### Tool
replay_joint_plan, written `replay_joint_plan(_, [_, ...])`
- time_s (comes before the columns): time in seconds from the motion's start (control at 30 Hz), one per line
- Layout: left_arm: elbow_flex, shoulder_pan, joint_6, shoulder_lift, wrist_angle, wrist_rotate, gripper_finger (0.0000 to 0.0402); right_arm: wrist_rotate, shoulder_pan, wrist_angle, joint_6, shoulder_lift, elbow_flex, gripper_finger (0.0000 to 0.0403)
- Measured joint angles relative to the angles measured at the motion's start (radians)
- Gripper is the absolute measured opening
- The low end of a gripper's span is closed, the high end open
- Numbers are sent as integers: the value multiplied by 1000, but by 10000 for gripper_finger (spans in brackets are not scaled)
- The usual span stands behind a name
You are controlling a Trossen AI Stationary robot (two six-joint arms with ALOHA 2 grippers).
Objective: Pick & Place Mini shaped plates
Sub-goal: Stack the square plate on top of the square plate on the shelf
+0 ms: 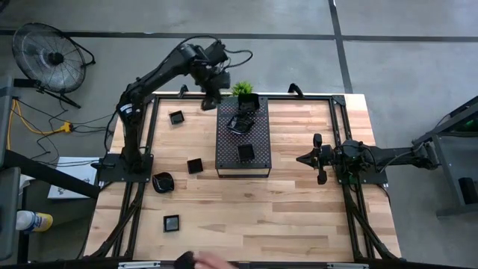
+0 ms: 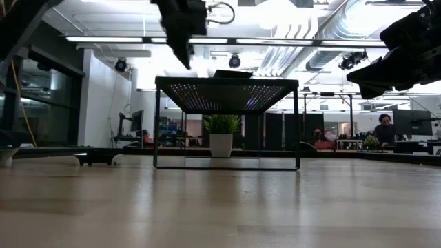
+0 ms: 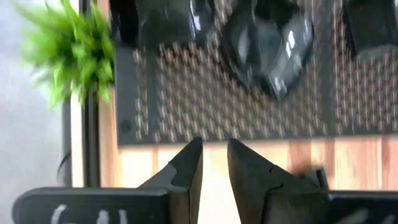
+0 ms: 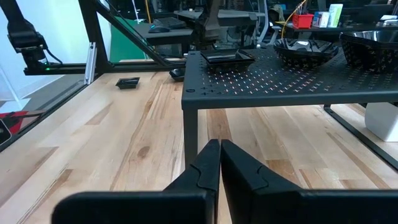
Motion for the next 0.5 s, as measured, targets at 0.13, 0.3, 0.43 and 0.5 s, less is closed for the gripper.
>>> replay_joint_plan(0.13, [-94,-67,-51,-94,-57,-139,72,0,0,0,0,0,0,7])
replay_joint_plan(0.3, [-340,-174,-165,-280,-36,-252,72,0,0,0,0,0,0,9])
replay_joint_plan(0.43, [-605,-272,-294,-470,33,-334,72,0,0,0,0,0,0,8])
replay_joint_plan(0.5, [-740,-327,-371,-566,91,-357,72,0,0,0,0,0,0,6])
